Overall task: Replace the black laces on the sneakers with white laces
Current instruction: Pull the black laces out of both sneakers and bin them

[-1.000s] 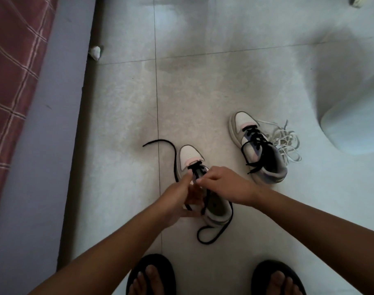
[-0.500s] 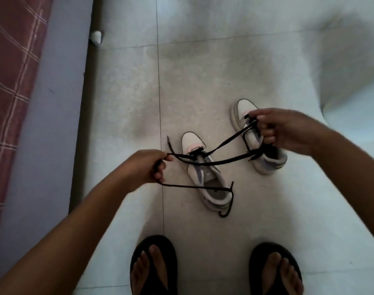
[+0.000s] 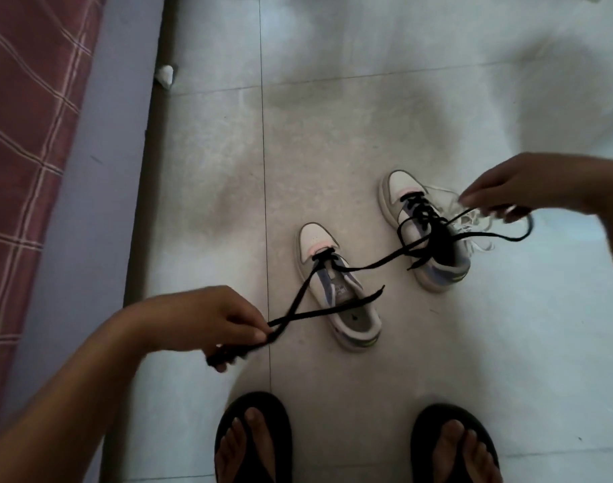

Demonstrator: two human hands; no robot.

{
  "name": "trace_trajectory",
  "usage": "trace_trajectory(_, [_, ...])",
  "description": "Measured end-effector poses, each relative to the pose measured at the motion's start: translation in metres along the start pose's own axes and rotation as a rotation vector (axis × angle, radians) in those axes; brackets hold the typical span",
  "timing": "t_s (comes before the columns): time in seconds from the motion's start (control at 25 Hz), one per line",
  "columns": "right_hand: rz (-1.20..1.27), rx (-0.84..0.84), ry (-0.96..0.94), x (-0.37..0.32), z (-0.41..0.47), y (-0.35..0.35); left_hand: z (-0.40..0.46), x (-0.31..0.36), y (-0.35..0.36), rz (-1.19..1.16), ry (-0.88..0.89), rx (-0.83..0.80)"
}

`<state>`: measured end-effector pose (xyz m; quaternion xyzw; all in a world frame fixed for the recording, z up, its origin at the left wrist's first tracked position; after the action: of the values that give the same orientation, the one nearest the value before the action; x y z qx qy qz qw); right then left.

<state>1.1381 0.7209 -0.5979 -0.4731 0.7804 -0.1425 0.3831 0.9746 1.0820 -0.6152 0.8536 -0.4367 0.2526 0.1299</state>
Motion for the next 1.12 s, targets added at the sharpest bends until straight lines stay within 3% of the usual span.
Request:
trace_trajectory(0.12, [-0.258, 0.120, -0.159, -0.043, 0.013, 0.061, 0.043, 0.010, 0.025, 0.311, 0.021, -0.028])
trace_trajectory(0.2, [-0.269, 0.102, -0.213, -0.061, 0.015, 0.112, 0.081, 0.024, 0.014, 0.441, 0.097, 0.206])
trace_trajectory(0.32, [-0.251, -0.026, -0.260, -0.073, 0.008, 0.188, 0.111, 0.025, -0.009, 0.101, 0.110, 0.619])
trace_trajectory(0.48, [-0.764, 0.052, -0.417, -0.075, -0.007, 0.228, 0.142, -0.006, 0.020, -0.342, -0.011, 0.570])
trace_trajectory(0.56, [-0.813, 0.191, -0.530, -0.086, -0.019, 0.222, 0.135, -0.003, 0.020, -0.401, 0.014, 0.555])
trace_trajectory(0.64, [-0.709, 0.152, -0.554, -0.086, -0.022, 0.216, 0.125, 0.009, 0.023, -0.454, 0.083, 0.508])
trace_trajectory(0.76, [-0.622, 0.032, -0.324, -0.045, -0.016, 0.179, 0.103, 0.048, 0.063, -0.254, 0.305, 0.270])
trace_trajectory(0.84, [-0.841, -0.008, -0.041, -0.003, -0.024, 0.141, 0.088, 0.071, 0.101, 0.091, 0.513, 0.089])
trace_trajectory(0.88, [-0.966, 0.020, 0.085, 0.012, -0.033, 0.124, 0.085, 0.075, 0.104, 0.201, 0.587, 0.084])
trace_trajectory(0.96, [-1.147, 0.143, 0.103, 0.002, -0.049, 0.114, 0.089, 0.077, 0.070, 0.303, 0.636, 0.273])
trace_trajectory(1.04, [-0.964, 0.187, -0.074, -0.034, -0.047, 0.141, 0.099, 0.070, 0.017, 0.475, 0.582, 0.552])
trace_trajectory(1.12, [-0.706, 0.106, -0.197, -0.063, -0.040, 0.180, 0.116, 0.058, -0.013, 0.786, 0.480, 0.660])
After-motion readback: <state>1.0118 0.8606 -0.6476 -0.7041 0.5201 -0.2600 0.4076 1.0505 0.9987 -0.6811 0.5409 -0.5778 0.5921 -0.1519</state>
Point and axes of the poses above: each hand's wrist, its own z-axis towards the middle knuckle, its own y-axis out of the palm, x = y × z, the point moved 9 cm from there along z, towards the middle knuckle, and after that the axes turned 2 degrees about -z, right-handed, at the moved point
